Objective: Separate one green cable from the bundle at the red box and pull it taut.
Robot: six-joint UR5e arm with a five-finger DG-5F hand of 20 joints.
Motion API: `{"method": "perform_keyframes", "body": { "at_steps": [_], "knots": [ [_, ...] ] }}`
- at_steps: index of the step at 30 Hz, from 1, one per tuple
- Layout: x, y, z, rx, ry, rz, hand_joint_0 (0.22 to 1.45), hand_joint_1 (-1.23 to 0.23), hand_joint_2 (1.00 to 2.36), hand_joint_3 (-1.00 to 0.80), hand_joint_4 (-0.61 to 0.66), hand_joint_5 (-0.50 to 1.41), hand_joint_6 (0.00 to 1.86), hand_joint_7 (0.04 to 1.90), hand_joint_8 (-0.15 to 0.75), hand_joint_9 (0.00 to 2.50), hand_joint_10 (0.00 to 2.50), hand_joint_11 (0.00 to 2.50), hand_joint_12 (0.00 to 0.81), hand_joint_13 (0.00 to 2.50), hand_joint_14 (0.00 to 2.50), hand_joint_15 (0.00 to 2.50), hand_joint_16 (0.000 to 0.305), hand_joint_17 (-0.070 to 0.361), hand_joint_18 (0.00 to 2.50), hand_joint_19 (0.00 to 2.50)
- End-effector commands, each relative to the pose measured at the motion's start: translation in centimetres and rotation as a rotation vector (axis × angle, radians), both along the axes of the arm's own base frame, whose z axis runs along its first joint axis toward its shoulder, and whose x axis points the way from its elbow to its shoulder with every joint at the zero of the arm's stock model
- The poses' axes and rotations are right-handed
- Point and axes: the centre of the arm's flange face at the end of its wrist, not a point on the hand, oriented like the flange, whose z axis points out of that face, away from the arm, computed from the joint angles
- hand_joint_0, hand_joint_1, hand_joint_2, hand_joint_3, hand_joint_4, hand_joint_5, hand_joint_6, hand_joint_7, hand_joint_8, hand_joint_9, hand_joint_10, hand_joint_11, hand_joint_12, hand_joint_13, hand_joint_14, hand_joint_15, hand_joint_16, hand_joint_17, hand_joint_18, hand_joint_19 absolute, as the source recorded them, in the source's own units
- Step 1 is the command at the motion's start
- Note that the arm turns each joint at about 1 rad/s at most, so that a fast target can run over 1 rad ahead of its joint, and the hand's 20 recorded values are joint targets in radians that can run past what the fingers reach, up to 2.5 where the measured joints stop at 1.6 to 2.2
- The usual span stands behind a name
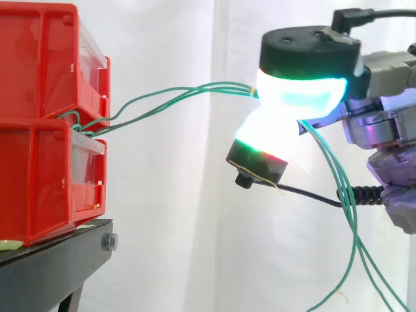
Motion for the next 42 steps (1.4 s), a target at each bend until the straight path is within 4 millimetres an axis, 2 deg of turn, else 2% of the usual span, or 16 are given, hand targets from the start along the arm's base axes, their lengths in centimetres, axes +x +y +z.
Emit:
{"method": "perform_keyframes", "body": {
  "at_steps": [1, 6, 8, 10, 12, 14, 15, 16, 17, 18, 24, 27, 31, 32, 38, 42],
  "knots": [
    [0.00, 0.03, -0.07, -0.001, 0.001, 0.001, 0.52, -0.83, 1.00, -0.47, 0.03, 0.14, 0.50, 1.41, 0.018, 2.50, 2.50, 0.44, 0.358, 2.50, 0.03, 1.52, 0.063, 0.143, 2.31, 0.51],
    [0.00, -0.09, -0.07, -0.001, 0.001, -0.002, 0.44, -0.62, 1.00, -0.50, 0.05, 0.15, 0.50, 1.39, 0.025, 2.50, 2.50, 0.51, 0.391, 2.50, 0.03, 1.40, 0.067, 0.151, 2.37, 0.39],
    [-0.01, -0.13, -0.06, -0.002, 0.001, -0.007, 0.44, -0.59, 1.00, -0.50, 0.04, 0.15, 0.50, 1.39, 0.027, 2.50, 2.50, 0.47, 0.427, 2.50, 0.03, 1.12, 0.067, 0.150, 2.31, 0.32],
    [-0.02, -0.02, -0.06, -0.001, 0.000, -0.006, 0.44, -0.59, 1.00, -0.50, 0.04, 0.15, 0.50, 1.39, 0.027, 2.50, 2.50, 0.48, 0.456, 2.47, 0.03, 0.96, 0.066, 0.149, 2.28, 0.30],
    [0.01, -0.12, 0.12, -0.001, -0.004, -0.007, 0.44, -0.59, 1.00, -0.50, 0.05, 0.15, 0.50, 1.38, 0.034, 2.50, 2.50, 0.50, 0.476, 2.35, 0.03, 0.68, 0.066, 0.148, 2.24, 0.26],
    [-0.02, -0.13, 0.05, -0.001, -0.002, -0.007, 0.44, -0.59, 1.00, -0.50, 0.05, 0.15, 0.50, 1.39, 0.034, 2.50, 2.50, 0.50, 0.486, 2.28, 0.02, 0.52, 0.067, 0.150, 2.20, 0.22],
    [-0.01, -0.02, -0.05, -0.002, -0.001, -0.005, 0.44, -0.59, 1.00, -0.50, 0.05, 0.15, 0.50, 1.38, 0.027, 2.50, 2.50, 0.49, 0.489, 2.26, 0.02, 0.50, 0.067, 0.150, 2.18, 0.22],
    [-0.01, -0.02, -0.05, -0.002, -0.001, -0.005, 0.43, -0.52, 1.00, -0.50, 0.05, 0.15, 0.50, 1.38, 0.028, 2.50, 2.50, 0.51, 0.486, 2.26, 0.02, 0.49, 0.067, 0.151, 2.18, 0.22],
    [0.00, -0.13, -0.05, -0.002, -0.001, -0.007, 0.43, -0.35, 1.00, -0.50, 0.06, 0.15, 0.50, 1.38, 0.034, 2.50, 2.50, 0.50, 0.478, 2.26, 0.02, 0.49, 0.067, 0.150, 2.16, 0.23],
    [0.00, -0.13, -0.05, -0.002, -0.001, -0.007, 0.44, -0.30, 1.00, -0.50, 0.06, 0.15, 0.50, 1.38, 0.027, 2.50, 2.50, 0.48, 0.478, 2.26, 0.02, 0.49, 0.067, 0.151, 2.15, 0.24],
    [-0.01, -0.03, 0.12, -0.004, -0.003, -0.006, 0.42, -0.10, 1.00, -0.50, 0.07, 0.15, 0.50, 1.38, 0.034, 2.50, 2.50, 0.54, 0.479, 2.29, 0.02, 0.50, 0.070, 0.157, 2.18, 0.22],
    [0.01, -0.02, 0.02, -0.004, -0.001, -0.006, 0.46, -0.11, 1.00, -0.50, 0.05, 0.15, 0.50, 1.38, 0.030, 2.50, 2.50, 0.48, 0.466, 2.28, 0.02, 0.54, 0.067, 0.151, 2.13, 0.26],
    [-0.02, -0.15, -0.05, -0.005, 0.002, -0.008, 0.52, -0.26, 1.00, -0.50, 0.04, 0.15, 0.50, 1.39, 0.015, 2.50, 2.50, 0.43, 0.463, 2.24, 0.02, 0.51, 0.062, 0.140, 2.02, 0.30],
    [-0.05, -0.05, 0.05, -0.005, 0.000, -0.006, 0.53, -0.31, 1.00, -0.50, 0.04, 0.15, 0.50, 1.39, 0.021, 2.50, 2.50, 0.43, 0.472, 2.22, 0.02, 0.47, 0.061, 0.136, 1.95, 0.24],
    [-0.02, -0.16, 0.12, -0.005, -0.001, -0.009, 0.52, -0.33, 1.00, -0.50, 0.04, 0.15, 0.50, 1.40, 0.022, 2.50, 2.50, 0.48, 0.545, 2.09, 0.01, 0.20, 0.068, 0.153, 1.96, 0.02],
    [-0.03, -0.17, -0.05, -0.006, 0.001, -0.011, 0.51, -0.33, 1.00, -0.50, 0.04, 0.14, 0.50, 1.40, 0.022, 2.50, 2.50, 0.51, 0.567, 2.05, 0.00, 0.13, 0.072, 0.161, 1.97, 0.00]
  ]
}}
